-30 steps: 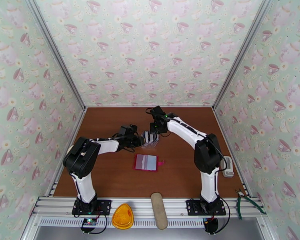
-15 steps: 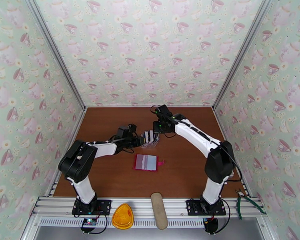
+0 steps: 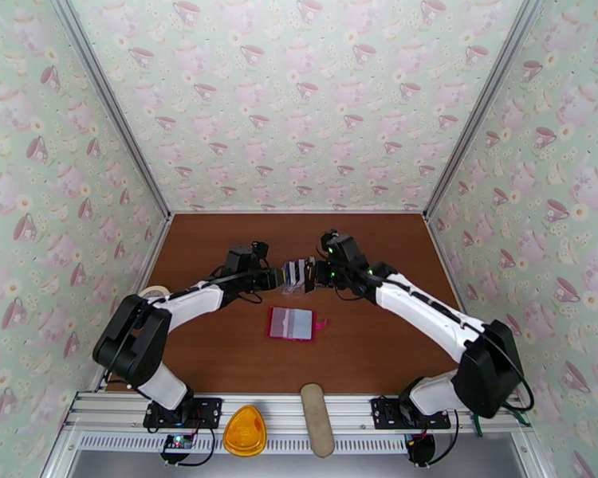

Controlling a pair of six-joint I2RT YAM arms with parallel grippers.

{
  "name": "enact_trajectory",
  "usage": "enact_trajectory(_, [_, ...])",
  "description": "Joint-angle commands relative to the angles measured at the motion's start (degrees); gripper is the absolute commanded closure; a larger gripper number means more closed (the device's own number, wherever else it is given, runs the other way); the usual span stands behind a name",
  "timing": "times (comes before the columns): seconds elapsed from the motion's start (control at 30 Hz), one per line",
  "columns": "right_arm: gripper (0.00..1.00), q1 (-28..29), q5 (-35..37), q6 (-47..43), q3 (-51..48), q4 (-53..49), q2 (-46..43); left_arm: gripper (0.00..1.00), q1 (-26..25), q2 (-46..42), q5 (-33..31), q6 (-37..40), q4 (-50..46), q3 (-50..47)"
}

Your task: Put the credit cards into the card holder

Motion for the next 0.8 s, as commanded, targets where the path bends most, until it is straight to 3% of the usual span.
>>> enact_trajectory(0.0, [1.00,1.3,-4.0,6.1,-5.7,12.0,-2.9,0.57,-1.2,-3.7,-3.1,3.0,-6.8,-1.9])
enact_trajectory(0.17, [1.00,3.9,-4.4,10.2,-13.1,20.9,-3.5,0.57,-3.0,-6.1,-5.3,3.5,-11.1,-4.6])
enact_trajectory(0.53, [1.00,7.4,-6.3,19.8,-28.5,45.9,-0.1,0.62,-4.1,-10.1,-5.5,3.2,-9.9,-14.8])
enact_trajectory(0.77, [1.00,8.4,-6.4,22.4,-32.8,53.3,3.8,0.64,-4.5,-10.6,-2.9,3.9,-7.4,-17.8])
